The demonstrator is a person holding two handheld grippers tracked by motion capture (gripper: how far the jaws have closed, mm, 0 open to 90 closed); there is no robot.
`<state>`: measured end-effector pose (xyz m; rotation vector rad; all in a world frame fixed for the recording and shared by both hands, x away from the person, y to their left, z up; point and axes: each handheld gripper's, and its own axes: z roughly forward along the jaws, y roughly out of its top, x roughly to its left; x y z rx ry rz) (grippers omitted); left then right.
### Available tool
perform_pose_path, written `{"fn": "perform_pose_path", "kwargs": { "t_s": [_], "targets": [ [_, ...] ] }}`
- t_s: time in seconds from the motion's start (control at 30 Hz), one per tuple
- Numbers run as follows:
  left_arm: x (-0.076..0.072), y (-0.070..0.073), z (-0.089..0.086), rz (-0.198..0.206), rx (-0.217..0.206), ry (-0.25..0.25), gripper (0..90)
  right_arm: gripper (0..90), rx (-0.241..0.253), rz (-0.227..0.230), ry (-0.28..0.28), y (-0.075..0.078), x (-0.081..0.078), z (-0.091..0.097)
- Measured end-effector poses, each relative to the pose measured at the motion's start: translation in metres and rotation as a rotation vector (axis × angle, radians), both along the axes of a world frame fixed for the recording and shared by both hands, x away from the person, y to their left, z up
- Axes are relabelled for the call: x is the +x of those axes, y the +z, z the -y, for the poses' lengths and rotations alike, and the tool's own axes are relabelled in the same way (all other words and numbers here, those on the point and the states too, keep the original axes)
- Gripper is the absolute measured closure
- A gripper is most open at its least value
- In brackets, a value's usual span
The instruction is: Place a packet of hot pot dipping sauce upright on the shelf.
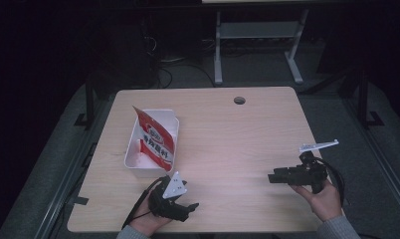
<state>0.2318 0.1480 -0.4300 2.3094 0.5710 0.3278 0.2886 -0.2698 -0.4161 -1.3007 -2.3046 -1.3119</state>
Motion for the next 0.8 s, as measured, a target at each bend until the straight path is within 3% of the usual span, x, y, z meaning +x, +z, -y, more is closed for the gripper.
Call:
{"fn": "perform_pose_path", "kwargs": {
  "t_s": [0.4,0.8],
  "targets": [
    [0.0,-0.001,0.001,-0.001,0.001,-0.002,23.4,45.7,-0.003,-0.002,-0.018,-0.017,-0.02,0.01],
    [-0.001,-0.001,0.001,-0.001,0.003,-0.004,23.4,45.7,-0.018,0.028,-0.004,-0.031,-0.036,0.004]
  ]
}}
